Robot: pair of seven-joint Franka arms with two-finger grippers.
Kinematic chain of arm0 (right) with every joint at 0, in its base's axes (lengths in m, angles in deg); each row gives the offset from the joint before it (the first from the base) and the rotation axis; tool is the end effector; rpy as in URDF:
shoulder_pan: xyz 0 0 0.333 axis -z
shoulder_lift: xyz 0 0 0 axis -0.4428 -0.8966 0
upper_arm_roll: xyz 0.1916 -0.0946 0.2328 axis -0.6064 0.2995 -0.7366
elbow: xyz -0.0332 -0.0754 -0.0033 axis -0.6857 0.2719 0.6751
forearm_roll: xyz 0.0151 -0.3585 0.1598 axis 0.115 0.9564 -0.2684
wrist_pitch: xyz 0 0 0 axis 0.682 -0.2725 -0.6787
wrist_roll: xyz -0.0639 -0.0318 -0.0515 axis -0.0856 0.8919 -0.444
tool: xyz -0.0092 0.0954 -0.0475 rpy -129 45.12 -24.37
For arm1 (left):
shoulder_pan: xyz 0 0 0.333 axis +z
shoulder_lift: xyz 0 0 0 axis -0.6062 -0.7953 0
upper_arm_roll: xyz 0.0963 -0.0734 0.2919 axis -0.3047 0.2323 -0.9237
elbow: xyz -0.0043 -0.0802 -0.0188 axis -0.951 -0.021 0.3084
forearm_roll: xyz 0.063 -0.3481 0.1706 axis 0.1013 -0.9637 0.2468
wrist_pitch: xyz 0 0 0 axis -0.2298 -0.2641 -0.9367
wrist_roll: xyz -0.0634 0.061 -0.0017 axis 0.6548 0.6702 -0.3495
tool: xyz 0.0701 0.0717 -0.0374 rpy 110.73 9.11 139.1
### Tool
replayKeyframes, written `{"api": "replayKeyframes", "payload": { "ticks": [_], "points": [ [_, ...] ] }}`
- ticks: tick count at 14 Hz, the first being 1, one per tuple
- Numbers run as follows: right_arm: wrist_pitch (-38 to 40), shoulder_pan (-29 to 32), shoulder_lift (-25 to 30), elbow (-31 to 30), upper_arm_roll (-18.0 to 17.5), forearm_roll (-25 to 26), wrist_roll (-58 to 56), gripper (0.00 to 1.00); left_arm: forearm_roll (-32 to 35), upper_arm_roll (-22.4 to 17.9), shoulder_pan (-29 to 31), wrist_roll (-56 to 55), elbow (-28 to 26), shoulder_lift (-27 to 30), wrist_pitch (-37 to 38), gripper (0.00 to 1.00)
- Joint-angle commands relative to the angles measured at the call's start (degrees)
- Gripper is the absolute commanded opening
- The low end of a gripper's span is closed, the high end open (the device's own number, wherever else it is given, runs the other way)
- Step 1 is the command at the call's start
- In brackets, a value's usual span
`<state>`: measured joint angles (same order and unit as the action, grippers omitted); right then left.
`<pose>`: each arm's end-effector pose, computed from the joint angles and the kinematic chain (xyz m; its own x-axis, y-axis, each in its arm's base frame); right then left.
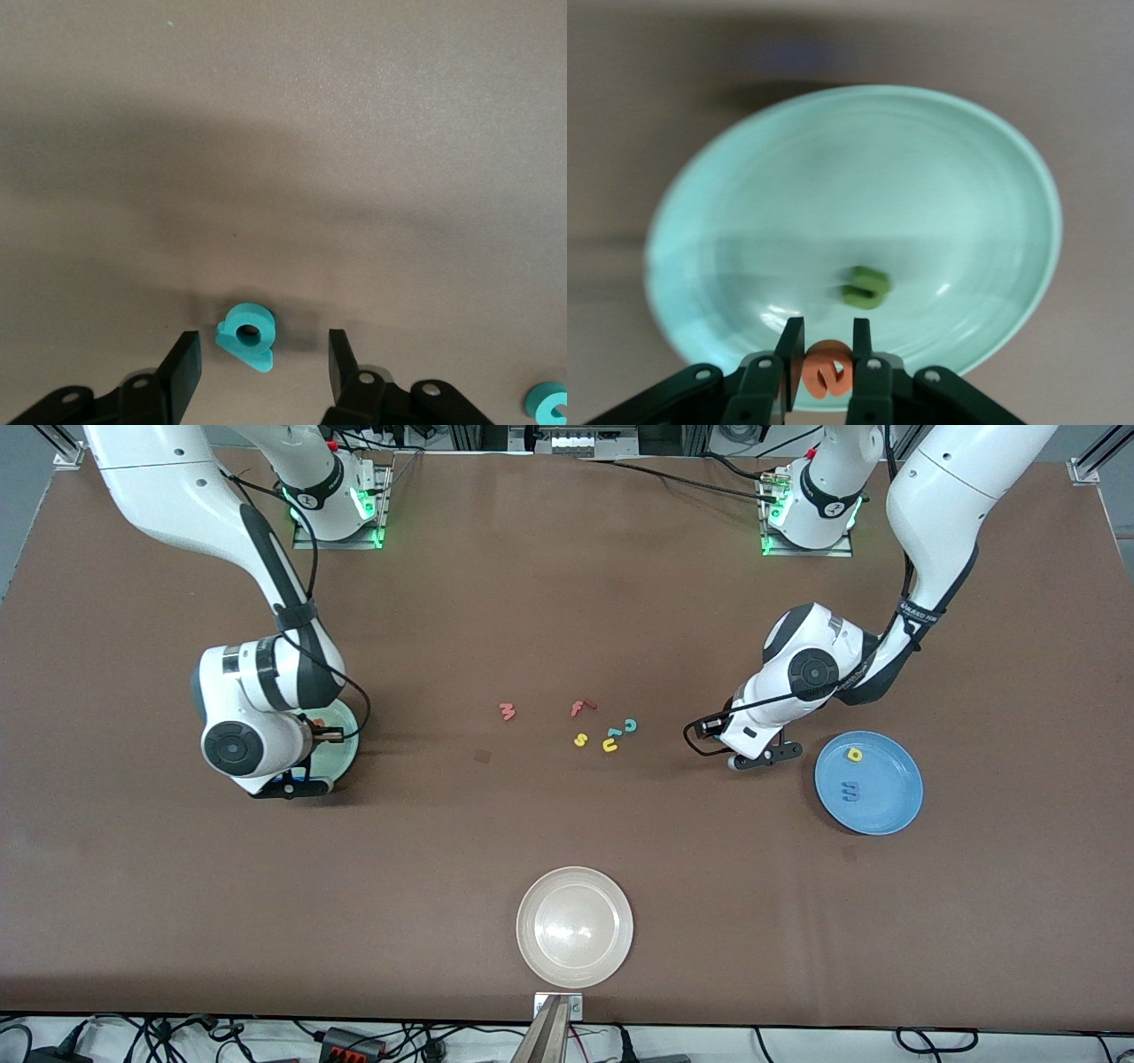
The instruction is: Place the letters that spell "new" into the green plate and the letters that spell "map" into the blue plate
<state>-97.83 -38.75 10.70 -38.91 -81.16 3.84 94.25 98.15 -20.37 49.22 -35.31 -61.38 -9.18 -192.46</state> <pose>0.5979 0.0716 0.2065 0.9291 0.0111 -0.3698 0.0706 -0.9865 0.1476 0.5199 -0.2123 0.1775 0.9504 0.2630 -0.1661 0.2808 -0.9551 0.0943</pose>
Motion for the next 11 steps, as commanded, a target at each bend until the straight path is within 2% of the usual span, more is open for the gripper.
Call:
{"api": "replayKeyframes", "payload": {
  "ticks": [1, 8, 11],
  "points": [
    [-2.2, 2.4, 1.3, -2.8, -1.0, 0.3, -1.6, 0.15, 1.8, -0.1, 0.2, -0.9, 0.0, -0.1, -0.1, 0.63],
    [-5.8, 0.9, -0.7, -2.7, -1.5, -2.5, -0.7, 0.15, 4.4, -0.1, 0.0, -1.3, 0.3, -0.9, 1.0, 0.59],
    [-5.9, 0.2, -0.7, -2.6, -1.5, -4.2, 0.0, 0.15, 4.4, -0.1, 0.0, -1.4, 0.3, -1.0, 1.0, 0.48]
  ]
}}
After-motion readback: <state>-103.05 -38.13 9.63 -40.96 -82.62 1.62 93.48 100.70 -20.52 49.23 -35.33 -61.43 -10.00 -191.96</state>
